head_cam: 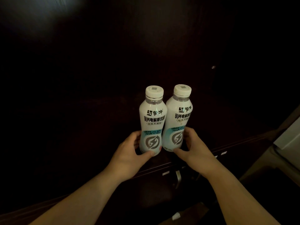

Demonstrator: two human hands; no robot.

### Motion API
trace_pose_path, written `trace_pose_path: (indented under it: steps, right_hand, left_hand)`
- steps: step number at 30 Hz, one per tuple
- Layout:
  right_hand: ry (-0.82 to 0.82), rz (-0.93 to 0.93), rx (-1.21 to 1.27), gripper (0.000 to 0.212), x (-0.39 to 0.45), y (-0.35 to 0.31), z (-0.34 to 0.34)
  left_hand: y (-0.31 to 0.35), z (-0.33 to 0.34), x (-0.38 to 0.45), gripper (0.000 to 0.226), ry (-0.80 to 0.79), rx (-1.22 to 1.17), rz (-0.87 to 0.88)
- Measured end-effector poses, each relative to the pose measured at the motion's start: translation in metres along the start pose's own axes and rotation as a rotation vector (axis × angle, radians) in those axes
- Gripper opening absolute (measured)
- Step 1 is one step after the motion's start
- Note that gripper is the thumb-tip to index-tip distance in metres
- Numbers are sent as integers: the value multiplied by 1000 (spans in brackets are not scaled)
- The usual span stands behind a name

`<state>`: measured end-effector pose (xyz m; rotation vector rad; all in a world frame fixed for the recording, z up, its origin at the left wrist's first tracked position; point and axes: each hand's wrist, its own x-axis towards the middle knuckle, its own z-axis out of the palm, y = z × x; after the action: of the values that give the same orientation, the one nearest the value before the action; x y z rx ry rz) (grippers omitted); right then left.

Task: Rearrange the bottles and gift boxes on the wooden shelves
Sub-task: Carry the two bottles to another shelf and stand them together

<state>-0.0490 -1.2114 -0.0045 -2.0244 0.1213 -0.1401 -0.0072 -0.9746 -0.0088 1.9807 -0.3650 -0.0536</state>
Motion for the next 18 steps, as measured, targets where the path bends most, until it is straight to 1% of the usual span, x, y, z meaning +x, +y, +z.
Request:
trace_pose_path:
  steps: [7, 10, 12, 15, 18]
  right_hand:
    - [-36, 28, -7, 80, -1, 0, 0]
    - [-37, 39, 36, 79, -1, 0, 0]
    - [-19, 25, 69, 75, -2, 0, 1]
    - [17, 19, 74, 67, -4, -4, 4]
    - [33, 10, 27, 67, -4, -5, 6]
  left_hand:
    - [-2, -1, 1, 63, -4, -18, 2]
    - [-2, 0, 0, 73, -3, -25, 2]
    - [-2, 0, 0, 77, 0, -39, 5]
    - [-3, 0, 0, 69, 22, -24, 22]
    - [-5, 1, 1, 63, 29, -7, 47]
